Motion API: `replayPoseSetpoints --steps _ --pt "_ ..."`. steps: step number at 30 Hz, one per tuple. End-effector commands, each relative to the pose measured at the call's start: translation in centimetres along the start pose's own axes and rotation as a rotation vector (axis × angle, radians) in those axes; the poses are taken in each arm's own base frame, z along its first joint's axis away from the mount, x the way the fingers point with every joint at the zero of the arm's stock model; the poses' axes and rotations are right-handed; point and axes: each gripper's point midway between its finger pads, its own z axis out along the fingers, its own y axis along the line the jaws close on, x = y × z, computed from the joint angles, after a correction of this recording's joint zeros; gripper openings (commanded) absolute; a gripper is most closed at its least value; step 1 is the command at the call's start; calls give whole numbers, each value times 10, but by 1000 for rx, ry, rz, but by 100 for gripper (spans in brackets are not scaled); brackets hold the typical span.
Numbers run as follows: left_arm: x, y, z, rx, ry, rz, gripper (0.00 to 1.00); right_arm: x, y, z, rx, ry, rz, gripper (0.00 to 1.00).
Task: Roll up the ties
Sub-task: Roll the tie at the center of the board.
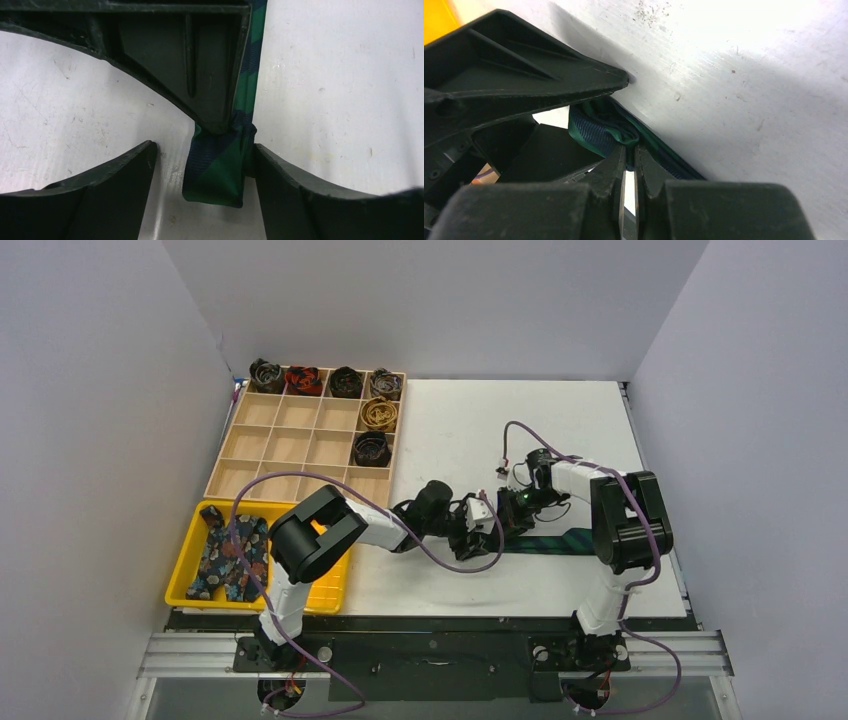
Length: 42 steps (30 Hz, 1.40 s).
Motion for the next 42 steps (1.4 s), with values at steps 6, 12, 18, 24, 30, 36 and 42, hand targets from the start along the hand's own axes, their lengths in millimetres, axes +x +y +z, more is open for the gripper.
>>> replayPoseSetpoints --steps 6,12,18,24,30,36,42 --pt "38 -8 -8 9 103 -18 38 -6 21 -20 -19 -83 -131 11" --pt "36 -14 -8 37 100 -51 28 -2 20 -22 -15 -70 -118 12" --pt "34 -14 -9 47 105 -67 22 -1 20 -25 -11 -60 -133 18" --pt "33 -12 -8 54 103 -88 20 0 17 -25 -7 -52 -126 20" --pt "31 -10 -10 52 94 -87 29 -2 6 -19 20 -33 -123 0" --pt "23 -5 -11 29 63 -52 63 -1 -3 -11 35 -6 -97 0" --pt "10 -3 -1 35 30 -4 69 0 -3 -12 22 -5 -86 0"
